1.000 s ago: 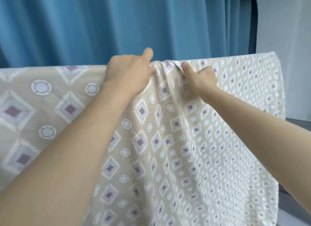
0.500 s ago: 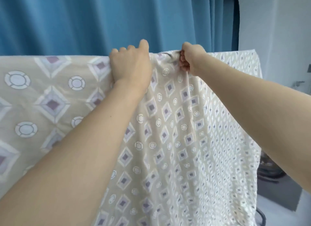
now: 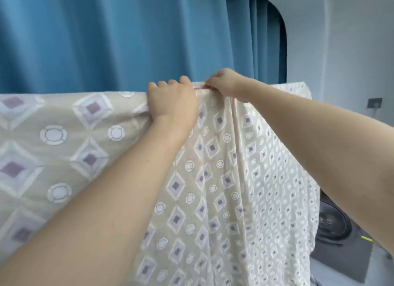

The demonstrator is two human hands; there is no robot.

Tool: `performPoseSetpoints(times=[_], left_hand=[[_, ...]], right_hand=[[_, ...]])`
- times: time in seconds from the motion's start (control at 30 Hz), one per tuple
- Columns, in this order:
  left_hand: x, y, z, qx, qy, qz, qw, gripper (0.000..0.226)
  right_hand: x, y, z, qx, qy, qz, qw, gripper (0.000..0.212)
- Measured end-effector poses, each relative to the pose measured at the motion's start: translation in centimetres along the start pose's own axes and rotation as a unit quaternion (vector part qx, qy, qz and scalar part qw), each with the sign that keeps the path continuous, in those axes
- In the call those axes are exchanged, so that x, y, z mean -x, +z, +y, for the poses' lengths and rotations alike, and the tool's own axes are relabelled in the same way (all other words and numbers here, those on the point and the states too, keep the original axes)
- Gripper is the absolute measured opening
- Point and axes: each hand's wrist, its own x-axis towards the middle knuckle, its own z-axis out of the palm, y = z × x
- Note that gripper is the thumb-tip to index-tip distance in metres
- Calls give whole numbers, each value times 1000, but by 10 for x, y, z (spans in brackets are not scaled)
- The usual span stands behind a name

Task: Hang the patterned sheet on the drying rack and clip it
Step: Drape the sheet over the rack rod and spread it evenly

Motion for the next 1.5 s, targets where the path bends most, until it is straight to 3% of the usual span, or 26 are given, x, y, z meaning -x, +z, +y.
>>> performPoseSetpoints(times=[0.1, 0.2, 0.27, 0.33, 0.43, 0.53, 0.7, 0.8, 0.87, 0.97, 1.07, 1.13, 1.2, 1.27, 1.37, 1.5], left_hand=[[-13, -1, 11, 7, -9, -27, 1000, 24], [-19, 3, 47, 33, 30, -49, 998, 38], [-21, 13, 77, 42, 73, -48, 995, 45], [-27, 26, 106, 35, 103, -34, 993, 48], [-41, 49, 144, -4, 133, -28, 991, 61], [-63, 69, 177, -33, 152, -18, 988, 72], [-91, 99, 231, -85, 174, -1, 981, 66], [-106, 105, 250, -141, 185, -37, 972, 75], [-116, 105, 258, -138, 181, -27, 973, 69], [-127, 105, 257, -110, 193, 3, 975, 49], [-135, 103, 250, -80, 214, 12, 973, 35], [-137, 100, 247, -68, 218, 22, 973, 32], [-138, 97, 246, -67, 217, 28, 973, 30], [-139, 95, 246, -53, 209, 23, 976, 30], [-144, 88, 247, -17, 184, 6, 983, 30], [-153, 84, 249, 44, 151, -31, 987, 26]], right_hand=[[-1, -9, 38, -43, -18, 80, 996, 28], [-3, -31, 84, -119, 81, 177, 973, 26], [-1, -44, 120, -109, 181, 128, 969, 29], [1, -56, 161, -21, 223, 62, 973, 52], [1, -68, 211, 129, 211, 5, 969, 80], [-7, -75, 246, 224, 196, -17, 955, 86], [-41, -86, 282, 136, 252, 4, 958, 81], [-60, -83, 292, 117, 281, -19, 952, 120], [-74, -78, 305, 183, 229, 19, 956, 133], [-94, -73, 325, 282, 95, 95, 950, 122], [-110, -77, 336, 351, -11, 191, 916, 76], [-120, -82, 339, 387, -45, 206, 898, 53], [-129, -87, 339, 327, -41, 205, 922, 48], [-134, -91, 339, 221, -31, 223, 949, 59], [-135, -99, 340, 224, -50, 256, 939, 74], [-140, -113, 334, 286, -91, 261, 917, 38]])
